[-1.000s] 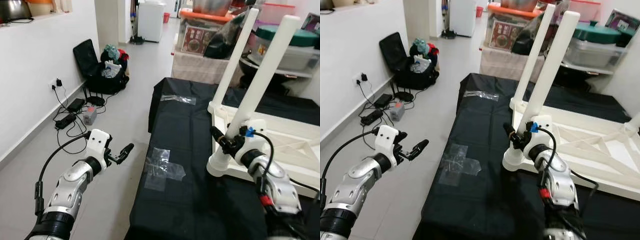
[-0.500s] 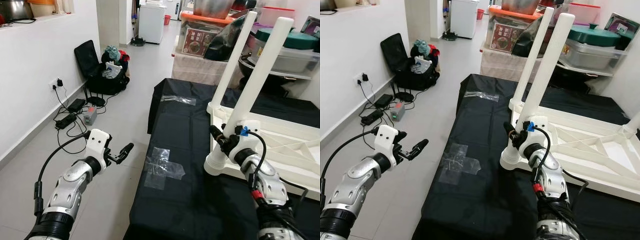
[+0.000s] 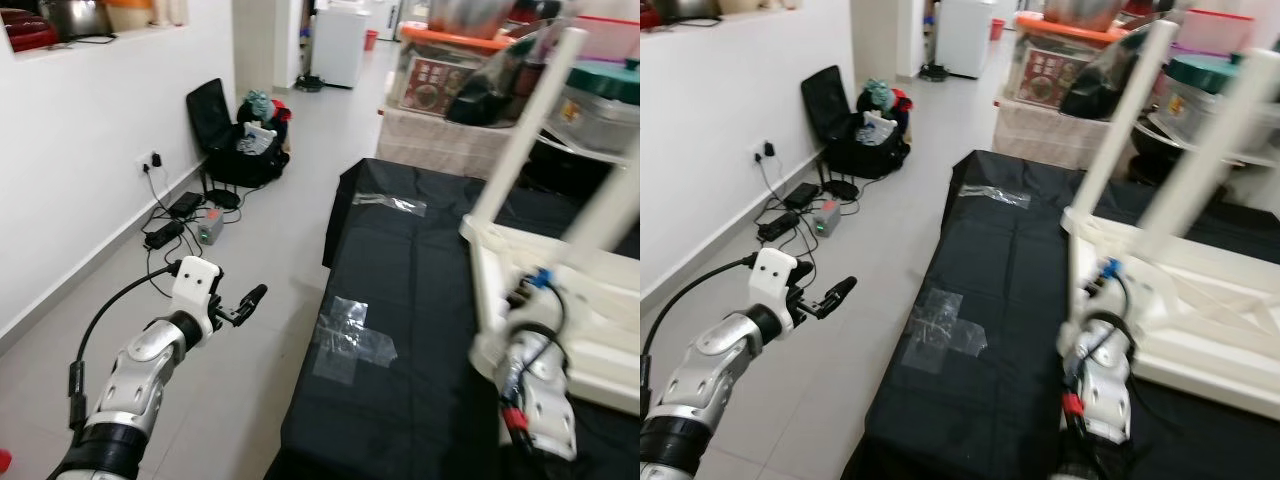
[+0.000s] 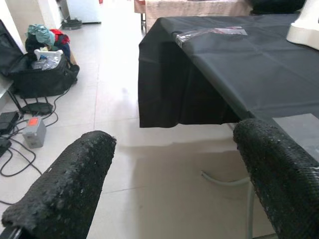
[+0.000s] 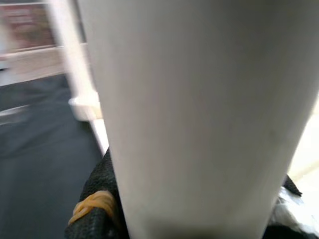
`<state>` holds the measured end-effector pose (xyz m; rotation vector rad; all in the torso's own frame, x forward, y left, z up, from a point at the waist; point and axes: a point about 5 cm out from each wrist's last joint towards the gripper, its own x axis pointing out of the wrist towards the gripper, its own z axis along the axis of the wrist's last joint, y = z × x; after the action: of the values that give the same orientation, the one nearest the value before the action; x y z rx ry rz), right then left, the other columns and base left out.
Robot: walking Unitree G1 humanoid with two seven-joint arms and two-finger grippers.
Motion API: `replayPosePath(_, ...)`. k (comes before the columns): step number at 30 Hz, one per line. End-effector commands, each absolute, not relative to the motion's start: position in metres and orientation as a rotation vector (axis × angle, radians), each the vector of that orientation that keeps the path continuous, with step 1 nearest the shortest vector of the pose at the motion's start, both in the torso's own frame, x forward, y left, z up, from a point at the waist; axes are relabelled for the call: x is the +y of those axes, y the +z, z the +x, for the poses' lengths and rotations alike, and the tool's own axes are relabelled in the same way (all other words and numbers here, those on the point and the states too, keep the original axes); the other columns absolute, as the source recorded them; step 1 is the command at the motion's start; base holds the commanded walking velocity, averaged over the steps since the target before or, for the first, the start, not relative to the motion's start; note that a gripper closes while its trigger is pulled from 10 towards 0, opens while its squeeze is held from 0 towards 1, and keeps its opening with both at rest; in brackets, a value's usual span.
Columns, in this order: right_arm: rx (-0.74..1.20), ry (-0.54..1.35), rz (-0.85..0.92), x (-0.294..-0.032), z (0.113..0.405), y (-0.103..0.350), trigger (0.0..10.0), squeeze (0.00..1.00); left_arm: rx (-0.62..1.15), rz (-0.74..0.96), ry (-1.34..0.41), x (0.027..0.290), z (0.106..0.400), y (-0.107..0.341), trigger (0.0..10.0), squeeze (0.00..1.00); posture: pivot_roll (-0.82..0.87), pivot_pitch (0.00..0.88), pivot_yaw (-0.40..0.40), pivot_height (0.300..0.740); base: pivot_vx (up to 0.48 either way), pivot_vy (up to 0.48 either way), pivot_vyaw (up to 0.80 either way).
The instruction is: Building children table
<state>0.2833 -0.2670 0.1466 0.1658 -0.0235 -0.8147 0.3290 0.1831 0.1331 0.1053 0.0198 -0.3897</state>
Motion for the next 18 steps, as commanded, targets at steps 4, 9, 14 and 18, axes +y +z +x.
replayPosePath(4, 0.032, -0.768, 0.141, -0.239, 0.27, 0.139, 0.0, 0.0, 0.04, 0.126, -0.406, 0.183, 0.33, 0.13, 10.0, 0.0, 0.05, 0.0, -0.099, 0.74, 0.0, 0.0, 0.0)
replayPosePath(9, 0.023, -0.684, 0.146, -0.227, 0.279, 0.144, 10.0, 0.0, 0.04, 0.126, -0.406, 0.182, 0.33, 0.13, 10.0, 0.0, 0.05, 0.0, -0.101, 0.74, 0.0, 0.0, 0.0)
replayPosePath(14, -0.064, -0.449, 0.219, -0.204, 0.293, 0.159, 10.0, 1.0, 0.041, 0.12, -0.403, 0.182, 0.328, 0.127, 10.0, 0.0, 0.06, 0.0, -0.11, 0.74, 0.0, 0.0, 0.0)
replayPosePath(18, -0.075, -0.324, 0.256, -0.205, 0.299, 0.156, 10.0, 0.93, 0.039, 0.119, -0.4, 0.183, 0.327, 0.127, 10.0, 0.0, 0.06, 0.0, -0.111, 0.74, 0.0, 0.0, 0.0)
